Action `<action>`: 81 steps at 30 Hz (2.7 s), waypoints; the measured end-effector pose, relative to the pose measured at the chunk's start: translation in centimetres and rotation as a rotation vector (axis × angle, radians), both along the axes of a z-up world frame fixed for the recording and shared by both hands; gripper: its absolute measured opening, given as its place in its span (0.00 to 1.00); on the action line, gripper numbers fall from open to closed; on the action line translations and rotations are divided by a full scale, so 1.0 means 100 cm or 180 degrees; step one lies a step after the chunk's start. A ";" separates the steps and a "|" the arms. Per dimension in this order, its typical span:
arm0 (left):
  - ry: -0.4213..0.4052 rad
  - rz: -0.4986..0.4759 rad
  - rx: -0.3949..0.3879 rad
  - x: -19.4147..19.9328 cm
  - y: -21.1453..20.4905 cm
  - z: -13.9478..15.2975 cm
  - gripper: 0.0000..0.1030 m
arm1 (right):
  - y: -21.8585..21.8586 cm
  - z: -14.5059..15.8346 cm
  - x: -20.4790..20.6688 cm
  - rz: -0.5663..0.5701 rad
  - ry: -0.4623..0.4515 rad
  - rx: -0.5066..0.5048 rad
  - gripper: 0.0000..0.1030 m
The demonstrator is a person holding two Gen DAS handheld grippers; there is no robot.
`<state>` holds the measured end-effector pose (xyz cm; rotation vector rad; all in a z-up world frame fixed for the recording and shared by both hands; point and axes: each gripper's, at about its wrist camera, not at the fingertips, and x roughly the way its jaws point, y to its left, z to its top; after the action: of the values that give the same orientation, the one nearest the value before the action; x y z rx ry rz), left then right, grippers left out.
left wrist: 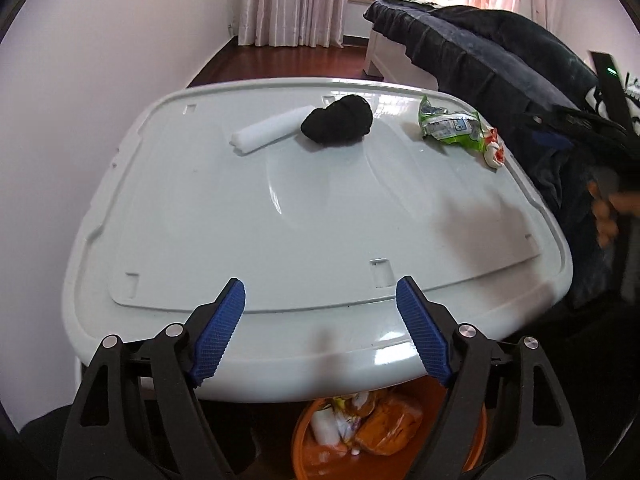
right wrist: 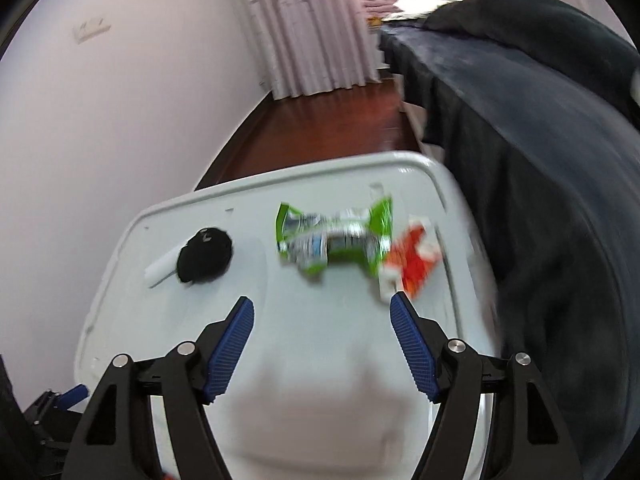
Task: Collect trash
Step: 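Move the right gripper back to the table and grasp the green snack bag, then grasp the black knit beanie with the left gripper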
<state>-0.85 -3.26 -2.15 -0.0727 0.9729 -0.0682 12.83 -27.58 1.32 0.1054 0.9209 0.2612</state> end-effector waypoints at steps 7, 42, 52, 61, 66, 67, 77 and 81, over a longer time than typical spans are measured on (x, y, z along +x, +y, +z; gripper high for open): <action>0.0210 0.0012 -0.0136 0.006 0.004 -0.019 0.74 | -0.021 -0.014 0.085 0.0225 0.0335 0.0287 0.82; 0.0194 0.0129 -0.0223 0.006 0.006 -0.027 0.74 | 0.117 -0.047 0.063 0.2110 0.0217 -0.1712 0.88; 0.0193 0.0197 -0.0189 0.009 0.010 -0.029 0.74 | 0.114 -0.084 0.107 0.2037 0.0734 -0.1643 0.35; 0.0164 0.0137 -0.0184 0.021 0.006 -0.017 0.74 | 0.057 -0.024 0.034 0.0771 0.0612 -0.0188 0.25; 0.0009 -0.0126 -0.0118 0.072 -0.013 0.000 0.74 | 0.024 0.002 -0.025 0.0302 0.0257 0.0750 0.25; -0.0004 -0.0233 -0.0118 0.082 -0.017 0.001 0.74 | 0.019 -0.004 -0.036 0.0167 0.0167 0.0846 0.25; 0.0065 -0.1440 0.0357 0.200 -0.043 -0.015 0.74 | -0.006 -0.030 -0.025 -0.0207 0.0304 0.0998 0.25; -0.0060 -0.1886 0.0670 0.211 -0.051 -0.026 0.74 | -0.005 -0.025 -0.017 -0.0234 0.0250 0.1043 0.25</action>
<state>20.29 -8.36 -4.79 0.4117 0.9516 -0.5084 11.08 -28.10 -1.15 0.4538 0.9442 0.3400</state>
